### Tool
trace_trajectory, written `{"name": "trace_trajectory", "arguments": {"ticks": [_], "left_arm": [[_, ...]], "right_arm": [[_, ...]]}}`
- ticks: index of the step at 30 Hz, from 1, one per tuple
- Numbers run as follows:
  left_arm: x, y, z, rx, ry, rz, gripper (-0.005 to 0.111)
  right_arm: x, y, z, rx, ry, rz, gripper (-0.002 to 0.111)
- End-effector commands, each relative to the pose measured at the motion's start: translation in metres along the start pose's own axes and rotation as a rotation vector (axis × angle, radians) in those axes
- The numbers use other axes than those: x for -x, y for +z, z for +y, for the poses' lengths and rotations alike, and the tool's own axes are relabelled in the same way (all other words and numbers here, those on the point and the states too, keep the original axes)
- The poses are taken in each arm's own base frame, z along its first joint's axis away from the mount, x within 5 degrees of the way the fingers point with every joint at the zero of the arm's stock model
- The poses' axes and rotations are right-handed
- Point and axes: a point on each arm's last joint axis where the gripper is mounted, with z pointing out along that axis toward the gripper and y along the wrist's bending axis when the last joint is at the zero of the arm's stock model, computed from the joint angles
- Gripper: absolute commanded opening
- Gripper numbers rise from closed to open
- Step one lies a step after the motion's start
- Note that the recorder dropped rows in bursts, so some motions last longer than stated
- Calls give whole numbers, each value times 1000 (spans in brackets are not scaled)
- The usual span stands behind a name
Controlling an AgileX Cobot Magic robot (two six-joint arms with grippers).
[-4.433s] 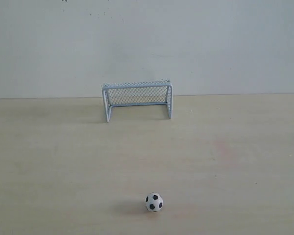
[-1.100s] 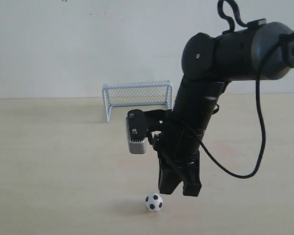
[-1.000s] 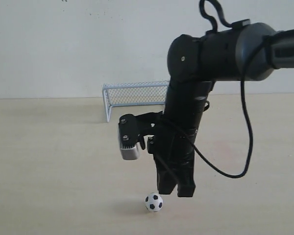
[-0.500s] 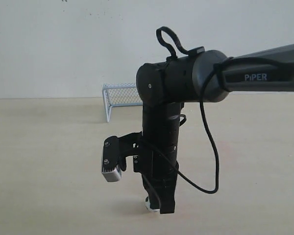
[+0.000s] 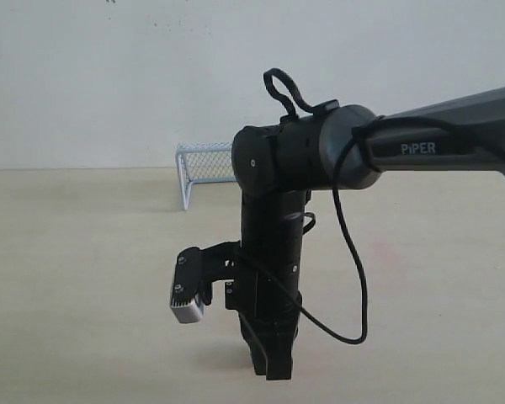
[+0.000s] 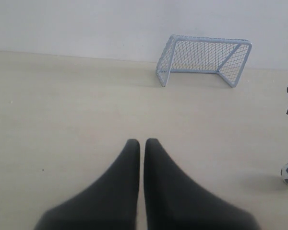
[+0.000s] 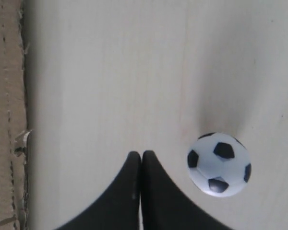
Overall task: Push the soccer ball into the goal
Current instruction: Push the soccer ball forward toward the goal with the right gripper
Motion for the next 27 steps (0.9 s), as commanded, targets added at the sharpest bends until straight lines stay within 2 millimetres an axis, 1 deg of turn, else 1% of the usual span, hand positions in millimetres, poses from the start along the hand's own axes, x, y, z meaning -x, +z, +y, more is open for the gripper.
{"name": "trace_trajectory", "arguments": {"ticks": [1,5,18,20,21,22,23,24,25,27], "left_arm": [[-1,0,0,4,7,-3,4],[-1,0,0,4,7,-3,4],[-1,0,0,4,7,-3,4],[-1,0,0,4,7,-3,4],[-1,0,0,4,7,-3,4],[-1,0,0,4,7,-3,4],[-1,0,0,4,7,-3,4],[-1,0,0,4,7,-3,4],[-1,0,0,4,7,-3,4],[-1,0,0,4,7,-3,4]], "right_arm": [[0,6,-2,19,-3,5,0],[-1,11,-4,29,-6,13,0],[-1,15,-5,36,8,20,0],[-6,15,-7,6,-12,74,0],[-8,14,-16,-94,22,97,0],[-8,12,-28,-231,117,88,0],[-10,5,-43,-416,263,67,0],[-13,-3,-52,-561,388,53,0],[-15,-10,-55,-627,437,50,0],[-16,-25,-52,-673,411,52,0]]}}
